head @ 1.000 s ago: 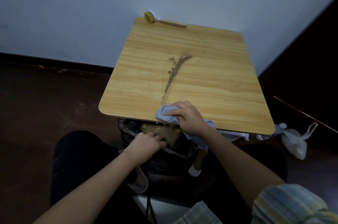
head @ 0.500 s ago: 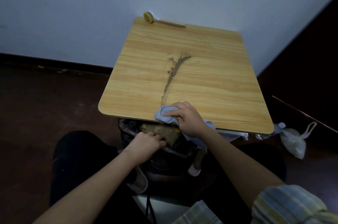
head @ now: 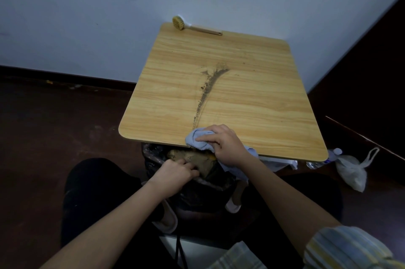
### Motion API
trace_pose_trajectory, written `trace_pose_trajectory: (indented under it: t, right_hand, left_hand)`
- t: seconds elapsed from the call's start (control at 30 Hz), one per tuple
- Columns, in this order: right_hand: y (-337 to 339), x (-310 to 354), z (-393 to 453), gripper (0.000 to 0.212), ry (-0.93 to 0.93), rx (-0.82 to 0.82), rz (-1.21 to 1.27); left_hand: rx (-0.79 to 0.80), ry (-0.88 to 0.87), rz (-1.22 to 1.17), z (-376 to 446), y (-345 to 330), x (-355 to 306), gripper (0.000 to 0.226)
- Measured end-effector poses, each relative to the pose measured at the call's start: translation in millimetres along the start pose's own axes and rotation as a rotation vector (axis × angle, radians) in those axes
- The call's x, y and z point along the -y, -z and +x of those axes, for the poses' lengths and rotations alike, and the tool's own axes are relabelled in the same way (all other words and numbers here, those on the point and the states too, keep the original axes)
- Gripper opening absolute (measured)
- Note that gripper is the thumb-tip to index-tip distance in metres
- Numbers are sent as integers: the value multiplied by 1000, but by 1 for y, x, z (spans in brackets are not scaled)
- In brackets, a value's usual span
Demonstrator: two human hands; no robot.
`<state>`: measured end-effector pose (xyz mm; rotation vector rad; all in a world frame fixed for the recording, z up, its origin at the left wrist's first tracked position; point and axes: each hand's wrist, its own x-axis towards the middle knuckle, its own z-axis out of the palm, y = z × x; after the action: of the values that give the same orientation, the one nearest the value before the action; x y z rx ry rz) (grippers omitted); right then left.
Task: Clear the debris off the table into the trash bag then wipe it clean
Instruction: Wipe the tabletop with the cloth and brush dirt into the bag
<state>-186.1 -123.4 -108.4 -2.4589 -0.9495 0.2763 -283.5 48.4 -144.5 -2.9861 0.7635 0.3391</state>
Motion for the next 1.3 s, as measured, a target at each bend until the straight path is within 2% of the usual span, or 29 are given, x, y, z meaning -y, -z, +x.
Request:
trace_pose_trajectory:
  t: [0.27,0.57,0.73,0.9,1.1,1.2,1.3]
  right_hand:
    - [-6,1,-11,34,61,-107,-56]
    - [-14,6,-31,22,302,-258,-253]
    - [-23,12,-35,4,493,-144,-430]
    - [-31,18,-37,13,427,33,-492]
    - [-29,18,-42,4,367,6,-484]
    - [-29,13,-44,13,341,15,-490]
    - [-29,9,-47,10,320,36,-500]
  left_hand:
    - [22,3,20,-1,2,-1,35]
    - [76,-7,47,-2,-1,-2,36]
    - [105,-10,31,-3,-8,-3,38]
    - [133,-42,30,-4,-12,-6,39]
    - [144,-48,28,-6,-13,-8,38]
    - [139,-47,33,-8,-14,-8,37]
    - [132,-48,26,-9,-15,-8,36]
